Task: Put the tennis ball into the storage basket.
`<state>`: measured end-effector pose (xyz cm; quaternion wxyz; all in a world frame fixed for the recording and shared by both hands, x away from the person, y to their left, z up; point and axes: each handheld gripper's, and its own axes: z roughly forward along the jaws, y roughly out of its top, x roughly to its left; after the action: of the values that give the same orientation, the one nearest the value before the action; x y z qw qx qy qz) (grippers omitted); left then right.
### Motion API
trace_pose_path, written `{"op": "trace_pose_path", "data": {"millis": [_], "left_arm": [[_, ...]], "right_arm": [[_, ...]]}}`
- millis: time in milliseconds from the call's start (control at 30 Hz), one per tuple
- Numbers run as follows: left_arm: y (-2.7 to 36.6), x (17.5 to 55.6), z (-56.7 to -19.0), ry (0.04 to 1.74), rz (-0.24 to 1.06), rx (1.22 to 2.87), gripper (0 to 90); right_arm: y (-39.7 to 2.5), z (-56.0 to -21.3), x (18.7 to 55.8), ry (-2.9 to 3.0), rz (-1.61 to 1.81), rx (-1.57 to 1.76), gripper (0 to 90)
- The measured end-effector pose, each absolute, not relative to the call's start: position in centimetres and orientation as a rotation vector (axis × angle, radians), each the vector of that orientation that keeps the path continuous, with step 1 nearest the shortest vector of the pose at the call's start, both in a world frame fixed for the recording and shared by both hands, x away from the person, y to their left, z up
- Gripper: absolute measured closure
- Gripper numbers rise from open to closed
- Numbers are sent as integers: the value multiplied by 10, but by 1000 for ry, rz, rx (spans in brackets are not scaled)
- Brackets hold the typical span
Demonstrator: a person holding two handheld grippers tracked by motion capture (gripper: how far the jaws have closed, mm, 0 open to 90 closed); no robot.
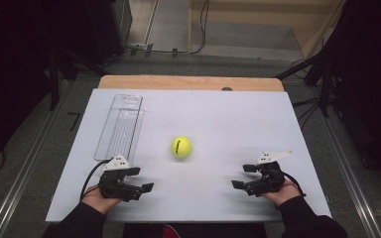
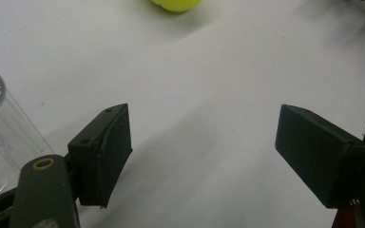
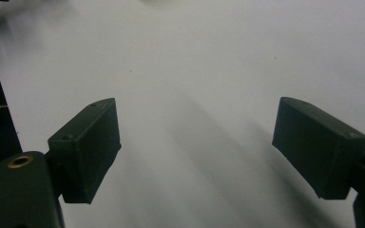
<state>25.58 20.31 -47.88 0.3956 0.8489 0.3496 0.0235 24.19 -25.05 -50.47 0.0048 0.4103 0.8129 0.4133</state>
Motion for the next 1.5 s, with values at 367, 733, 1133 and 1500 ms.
{"op": "trace_pose_path", "data": {"millis": [367,733,1133,1500], "left_arm": [[201,257,-479,876,68,2160,202],[195,257,-474,869,71,2132,202],[182,259,-470,836,73,2154,201],[167,268,-465,826,59,2163,196]], "right_arm": [[-251,-505,241,2543,1293,1266,143],[-251,-504,242,2534,1292,1274,143],[-252,-504,241,2527,1296,1283,143],[-252,-504,241,2525,1299,1290,143]]}}
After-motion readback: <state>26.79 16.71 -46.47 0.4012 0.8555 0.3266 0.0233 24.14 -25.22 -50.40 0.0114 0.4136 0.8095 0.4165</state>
